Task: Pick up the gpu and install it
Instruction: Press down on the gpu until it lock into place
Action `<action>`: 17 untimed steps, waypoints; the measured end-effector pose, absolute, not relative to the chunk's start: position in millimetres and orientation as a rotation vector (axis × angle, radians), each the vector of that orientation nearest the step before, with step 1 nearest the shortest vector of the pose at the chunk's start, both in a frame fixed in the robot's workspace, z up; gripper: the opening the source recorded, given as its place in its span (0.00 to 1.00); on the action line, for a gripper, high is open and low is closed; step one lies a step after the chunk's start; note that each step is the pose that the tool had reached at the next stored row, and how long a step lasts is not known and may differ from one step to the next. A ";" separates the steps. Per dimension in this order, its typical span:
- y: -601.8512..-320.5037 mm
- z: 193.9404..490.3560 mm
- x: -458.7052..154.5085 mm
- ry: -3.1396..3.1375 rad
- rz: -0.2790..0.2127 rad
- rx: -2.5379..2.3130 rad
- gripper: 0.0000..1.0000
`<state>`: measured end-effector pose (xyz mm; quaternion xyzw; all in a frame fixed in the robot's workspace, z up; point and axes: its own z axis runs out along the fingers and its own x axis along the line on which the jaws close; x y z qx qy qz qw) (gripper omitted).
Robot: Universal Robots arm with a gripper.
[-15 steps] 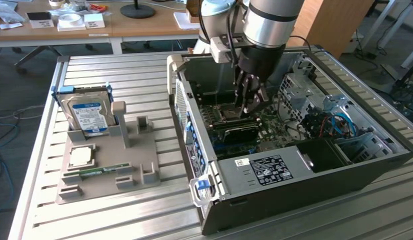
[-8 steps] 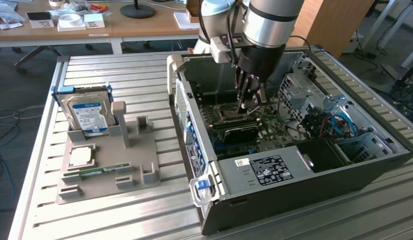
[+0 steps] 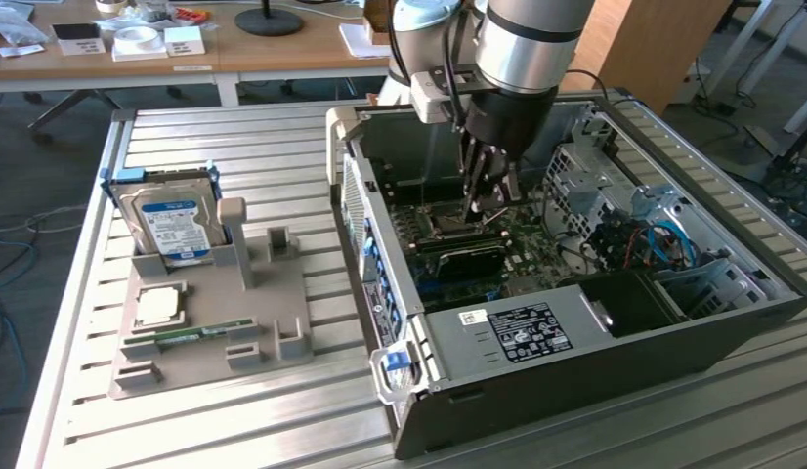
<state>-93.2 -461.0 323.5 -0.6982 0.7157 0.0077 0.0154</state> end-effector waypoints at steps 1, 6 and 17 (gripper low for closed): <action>-461.0 323.4 -93.2 2.226 0.024 -2.172 0.11; -461.0 315.8 -93.2 2.227 0.025 -2.171 0.11; -455.7 307.6 -93.1 2.227 0.026 -2.169 0.11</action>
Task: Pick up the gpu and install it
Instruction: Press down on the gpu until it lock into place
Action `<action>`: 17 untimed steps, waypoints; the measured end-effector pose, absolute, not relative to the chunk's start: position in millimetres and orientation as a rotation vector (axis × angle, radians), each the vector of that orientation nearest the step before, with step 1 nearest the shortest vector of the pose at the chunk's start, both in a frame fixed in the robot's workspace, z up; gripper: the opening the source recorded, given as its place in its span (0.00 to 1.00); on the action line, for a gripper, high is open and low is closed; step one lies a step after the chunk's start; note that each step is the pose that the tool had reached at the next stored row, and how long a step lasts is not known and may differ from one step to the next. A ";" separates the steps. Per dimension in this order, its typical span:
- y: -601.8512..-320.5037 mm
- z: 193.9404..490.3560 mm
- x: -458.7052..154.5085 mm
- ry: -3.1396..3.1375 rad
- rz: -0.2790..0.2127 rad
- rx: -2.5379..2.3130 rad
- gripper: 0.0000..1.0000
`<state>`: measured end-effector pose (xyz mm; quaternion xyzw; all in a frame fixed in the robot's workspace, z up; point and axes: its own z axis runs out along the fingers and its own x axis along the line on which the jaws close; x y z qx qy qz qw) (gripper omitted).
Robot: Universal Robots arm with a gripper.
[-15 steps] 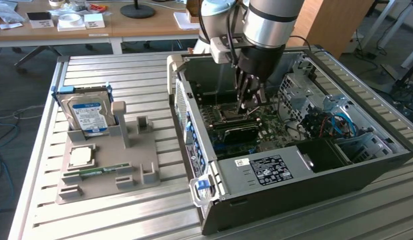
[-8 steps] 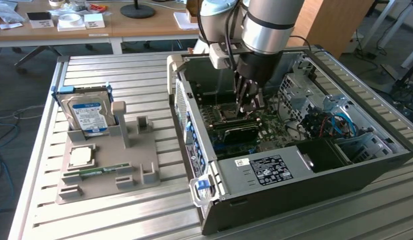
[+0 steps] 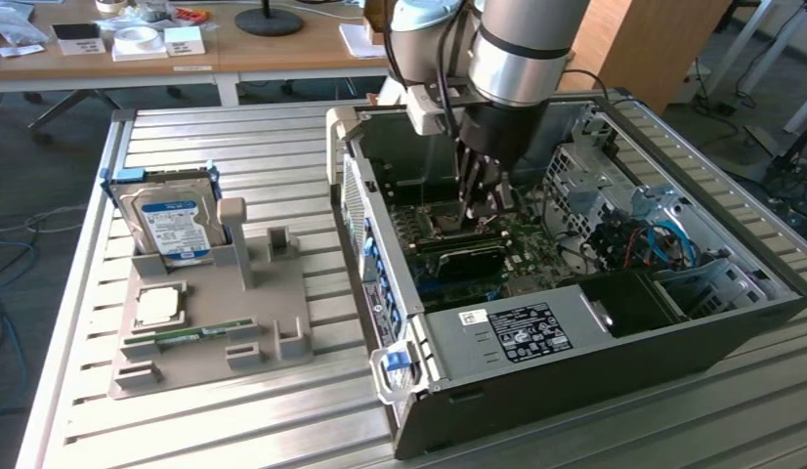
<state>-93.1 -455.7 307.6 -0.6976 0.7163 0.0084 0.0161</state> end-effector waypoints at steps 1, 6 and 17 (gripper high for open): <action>-455.7 305.9 -93.2 2.227 0.026 -2.169 0.11; -455.6 296.7 -93.2 2.229 0.026 -2.168 0.11; -455.3 284.1 -93.2 2.233 0.027 -2.163 0.11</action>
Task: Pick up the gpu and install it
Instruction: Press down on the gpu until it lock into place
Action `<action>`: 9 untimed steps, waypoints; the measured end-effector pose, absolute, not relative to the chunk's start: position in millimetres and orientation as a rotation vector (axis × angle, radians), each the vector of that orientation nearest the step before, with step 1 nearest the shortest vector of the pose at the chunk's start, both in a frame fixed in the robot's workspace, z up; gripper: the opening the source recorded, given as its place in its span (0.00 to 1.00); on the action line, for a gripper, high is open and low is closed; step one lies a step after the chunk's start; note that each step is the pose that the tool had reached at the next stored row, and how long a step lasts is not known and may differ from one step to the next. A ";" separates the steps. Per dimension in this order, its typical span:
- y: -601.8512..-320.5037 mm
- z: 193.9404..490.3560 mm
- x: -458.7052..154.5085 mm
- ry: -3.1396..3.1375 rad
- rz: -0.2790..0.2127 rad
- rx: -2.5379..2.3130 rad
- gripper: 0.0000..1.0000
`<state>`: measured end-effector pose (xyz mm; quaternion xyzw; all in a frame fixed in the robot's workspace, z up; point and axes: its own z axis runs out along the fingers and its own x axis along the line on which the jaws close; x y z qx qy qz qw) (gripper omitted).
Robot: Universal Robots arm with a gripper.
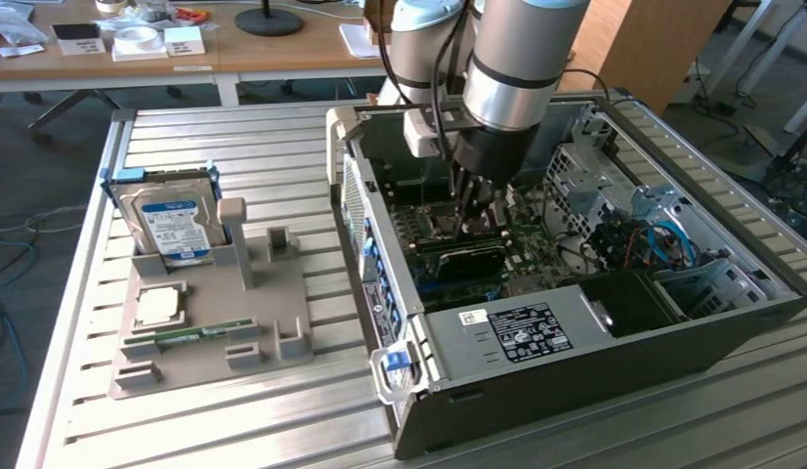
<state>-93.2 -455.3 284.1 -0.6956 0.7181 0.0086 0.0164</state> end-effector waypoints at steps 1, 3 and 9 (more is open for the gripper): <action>-454.7 283.6 -93.3 2.233 0.027 -2.163 0.11; -453.8 282.1 -93.2 2.233 0.027 -2.163 0.11; -453.7 272.1 -93.2 2.233 0.027 -2.163 0.11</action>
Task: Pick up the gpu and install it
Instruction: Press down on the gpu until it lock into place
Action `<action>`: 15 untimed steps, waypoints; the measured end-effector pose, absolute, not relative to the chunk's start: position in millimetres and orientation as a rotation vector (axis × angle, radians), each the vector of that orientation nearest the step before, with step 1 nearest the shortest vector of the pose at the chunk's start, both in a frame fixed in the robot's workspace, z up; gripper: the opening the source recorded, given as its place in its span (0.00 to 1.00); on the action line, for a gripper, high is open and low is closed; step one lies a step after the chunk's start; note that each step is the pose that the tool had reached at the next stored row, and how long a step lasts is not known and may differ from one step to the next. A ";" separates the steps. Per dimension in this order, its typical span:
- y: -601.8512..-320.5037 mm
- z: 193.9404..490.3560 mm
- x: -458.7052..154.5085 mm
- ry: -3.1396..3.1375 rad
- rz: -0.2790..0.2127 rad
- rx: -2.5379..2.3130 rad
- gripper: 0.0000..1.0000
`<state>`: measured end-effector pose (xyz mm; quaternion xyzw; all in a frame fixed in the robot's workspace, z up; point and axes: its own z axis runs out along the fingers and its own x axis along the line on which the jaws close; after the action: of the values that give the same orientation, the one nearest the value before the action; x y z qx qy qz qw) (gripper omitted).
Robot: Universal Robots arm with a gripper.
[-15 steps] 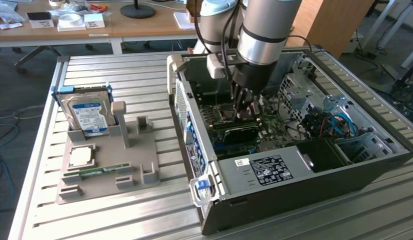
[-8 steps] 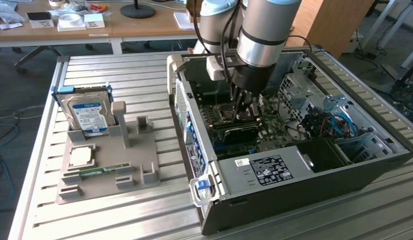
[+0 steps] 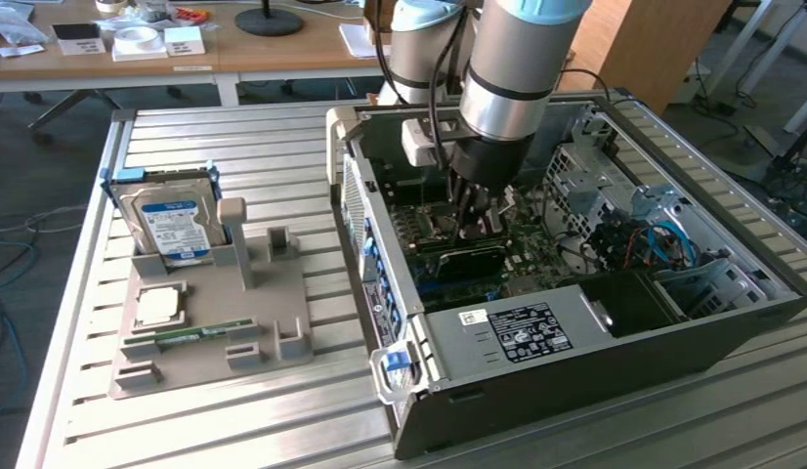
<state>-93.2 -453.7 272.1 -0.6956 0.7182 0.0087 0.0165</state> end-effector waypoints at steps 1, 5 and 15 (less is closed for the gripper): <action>-453.7 271.1 -93.2 2.233 0.028 -2.162 0.11; -453.5 270.6 -93.1 2.233 0.028 -2.162 0.11; -452.5 263.1 -92.9 2.229 0.037 -2.158 0.11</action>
<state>-92.9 -452.5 263.1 -0.6955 0.7182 0.0120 0.0195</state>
